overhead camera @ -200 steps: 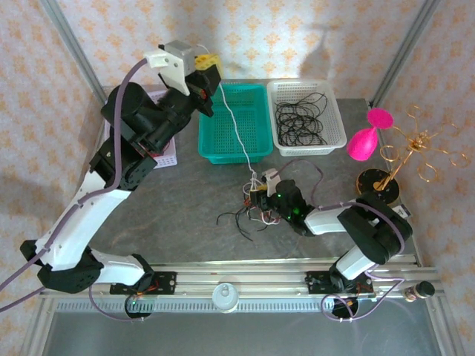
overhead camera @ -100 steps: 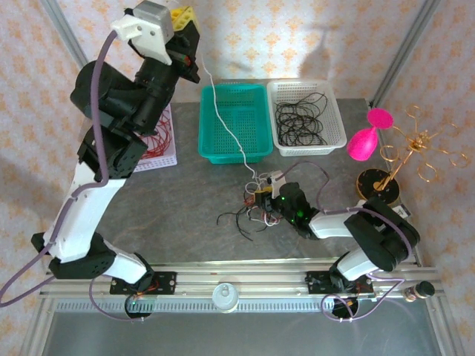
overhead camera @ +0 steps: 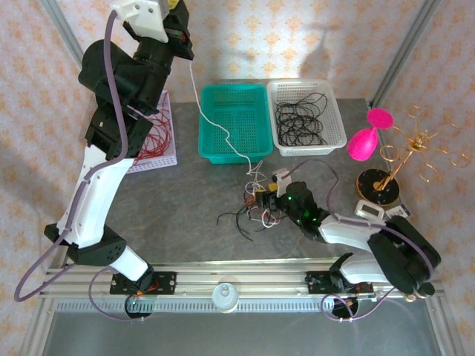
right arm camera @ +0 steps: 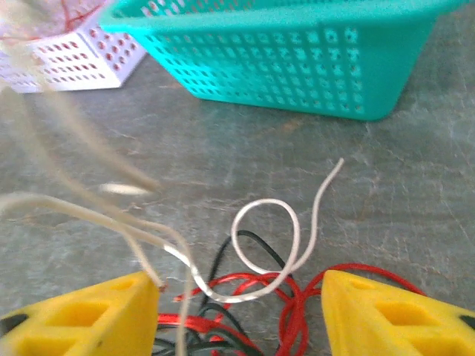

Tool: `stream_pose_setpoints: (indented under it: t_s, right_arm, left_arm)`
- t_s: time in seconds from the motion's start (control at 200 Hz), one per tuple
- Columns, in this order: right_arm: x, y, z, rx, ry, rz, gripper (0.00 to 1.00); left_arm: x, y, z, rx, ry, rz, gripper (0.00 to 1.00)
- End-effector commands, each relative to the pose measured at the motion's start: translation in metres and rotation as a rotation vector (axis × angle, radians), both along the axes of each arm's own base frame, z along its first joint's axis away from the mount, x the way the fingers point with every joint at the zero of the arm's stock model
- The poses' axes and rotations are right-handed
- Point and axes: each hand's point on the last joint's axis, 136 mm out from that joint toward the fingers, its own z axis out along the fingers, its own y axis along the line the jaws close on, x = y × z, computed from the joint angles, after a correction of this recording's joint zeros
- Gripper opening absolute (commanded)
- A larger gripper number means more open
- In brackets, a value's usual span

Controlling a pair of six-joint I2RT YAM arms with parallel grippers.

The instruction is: Untangle the cables

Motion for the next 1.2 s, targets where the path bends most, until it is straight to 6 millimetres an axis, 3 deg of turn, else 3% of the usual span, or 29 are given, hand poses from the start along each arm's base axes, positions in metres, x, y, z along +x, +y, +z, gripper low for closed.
stream_pose_setpoints:
  t_s: [0.0, 0.21, 0.34, 0.43, 0.501, 0.641, 0.751, 0.906, 1.196]
  right_arm:
    - [-0.01, 0.017, 0.035, 0.029, -0.038, 0.124, 0.64]
    - [-0.017, 0.026, 0.117, 0.081, -0.198, 0.212, 0.71]
    - [-0.001, 0.032, 0.16, 0.12, -0.302, 0.186, 0.74]
    - [0.011, 0.052, 0.181, 0.163, -0.331, 0.227, 0.73]
    - [0.017, 0.076, 0.173, 0.179, -0.302, 0.308, 0.71]
    - [0.025, 0.112, 0.136, 0.153, -0.239, 0.378, 0.66]
    - [0.046, 0.115, 0.113, 0.162, -0.218, 0.301, 0.62]
    - [0.06, 0.124, 0.098, 0.17, -0.165, 0.272, 0.5]
    - [0.047, 0.098, 0.093, 0.126, -0.1, 0.195, 0.44]
  left_arm:
    - [-0.013, -0.016, 0.005, -0.018, -0.041, -0.135, 0.0]
    - [-0.031, -0.047, -0.024, -0.012, -0.002, -0.373, 0.0]
    - [-0.046, -0.055, -0.033, -0.025, 0.003, -0.474, 0.0]
    - [-0.055, -0.057, -0.033, -0.04, -0.005, -0.514, 0.0]
    - [-0.06, -0.057, -0.03, -0.05, -0.012, -0.535, 0.0]
    - [-0.064, -0.054, -0.02, -0.054, -0.023, -0.531, 0.0]
    - [-0.071, -0.048, -0.005, -0.065, -0.057, -0.528, 0.0]
    - [-0.077, -0.041, 0.009, -0.077, -0.101, -0.509, 0.0]
    - [-0.035, -0.035, 0.002, -0.078, -0.062, -0.331, 0.0]
